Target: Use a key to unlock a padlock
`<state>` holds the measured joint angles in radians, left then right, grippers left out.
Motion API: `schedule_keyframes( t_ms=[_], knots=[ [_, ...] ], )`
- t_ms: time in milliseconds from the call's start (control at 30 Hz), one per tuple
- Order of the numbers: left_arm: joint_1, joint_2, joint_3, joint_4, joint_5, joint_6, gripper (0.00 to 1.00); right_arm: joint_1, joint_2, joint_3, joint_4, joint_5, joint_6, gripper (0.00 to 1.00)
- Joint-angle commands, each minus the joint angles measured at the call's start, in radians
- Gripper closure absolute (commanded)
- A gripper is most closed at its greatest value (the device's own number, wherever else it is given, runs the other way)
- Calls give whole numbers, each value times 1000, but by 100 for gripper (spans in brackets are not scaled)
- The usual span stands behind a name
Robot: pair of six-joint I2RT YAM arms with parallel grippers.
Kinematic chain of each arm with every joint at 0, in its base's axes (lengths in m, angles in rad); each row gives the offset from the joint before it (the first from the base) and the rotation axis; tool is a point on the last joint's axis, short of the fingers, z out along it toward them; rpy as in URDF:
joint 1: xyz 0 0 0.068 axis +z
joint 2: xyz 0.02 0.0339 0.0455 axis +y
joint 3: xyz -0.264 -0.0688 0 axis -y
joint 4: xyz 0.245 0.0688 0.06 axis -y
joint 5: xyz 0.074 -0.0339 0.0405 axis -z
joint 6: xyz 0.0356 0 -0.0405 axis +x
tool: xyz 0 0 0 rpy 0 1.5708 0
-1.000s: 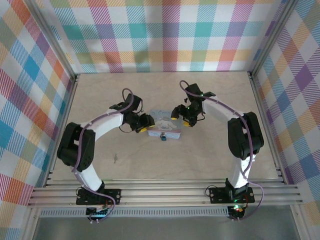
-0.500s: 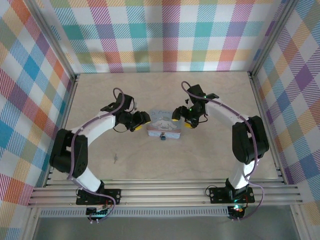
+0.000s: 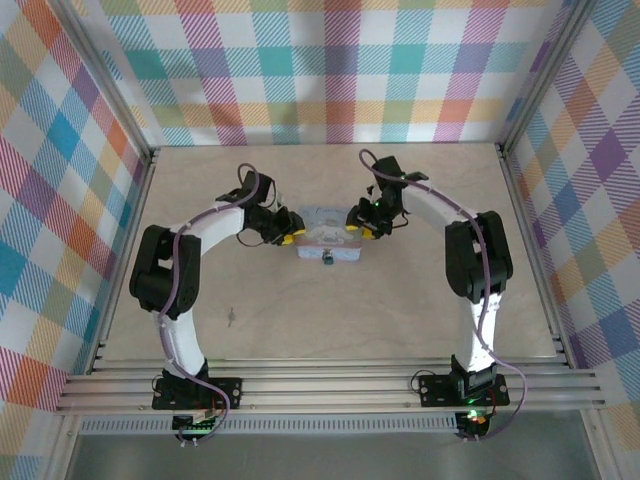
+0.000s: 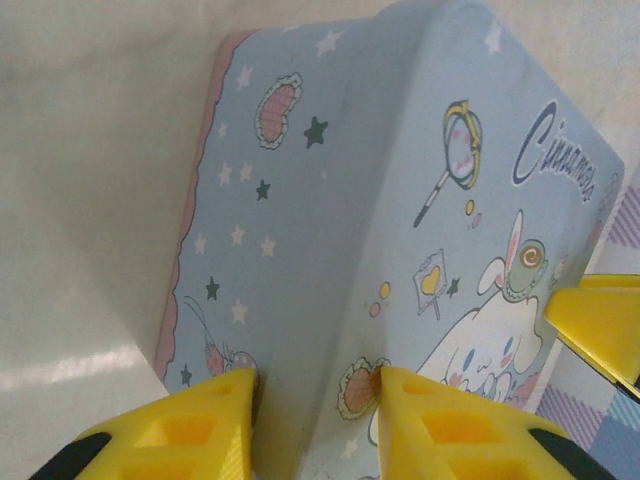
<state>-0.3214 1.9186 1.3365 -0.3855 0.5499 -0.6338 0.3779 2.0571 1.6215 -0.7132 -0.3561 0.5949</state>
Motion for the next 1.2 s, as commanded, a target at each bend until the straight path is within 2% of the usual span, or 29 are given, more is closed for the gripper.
schedule_keyframes(
  t_ms=[0,133,200,267,400,533,700,833,933,1167],
  knots=[
    [-45,79,85,3,68,-23,68,21,84,115,-36,-63,-37,57],
    [-76,147,185,-40,63,-17,68,-6,156,232,-91,-54,-60,56],
    [-86,160,219,-59,45,-11,64,-18,176,272,-114,-46,-66,53],
    [-91,152,238,-86,0,1,54,-30,181,303,-137,-41,-53,46],
    [-90,110,260,-164,-97,55,46,-56,163,351,-171,-47,-32,33],
    [-84,48,280,-269,-206,117,40,-82,134,424,-246,-1,-55,28],
    [-66,-52,268,-398,-355,179,29,-92,80,447,-325,76,-119,26],
    [-38,-181,137,-449,-470,157,25,-87,-14,316,-310,74,-124,25],
    [-4,-293,-10,-476,-545,77,26,-72,-117,156,-248,78,-113,26],
    [55,-547,-401,-449,-545,-72,31,30,-305,-188,-111,81,-38,28]
  ],
)
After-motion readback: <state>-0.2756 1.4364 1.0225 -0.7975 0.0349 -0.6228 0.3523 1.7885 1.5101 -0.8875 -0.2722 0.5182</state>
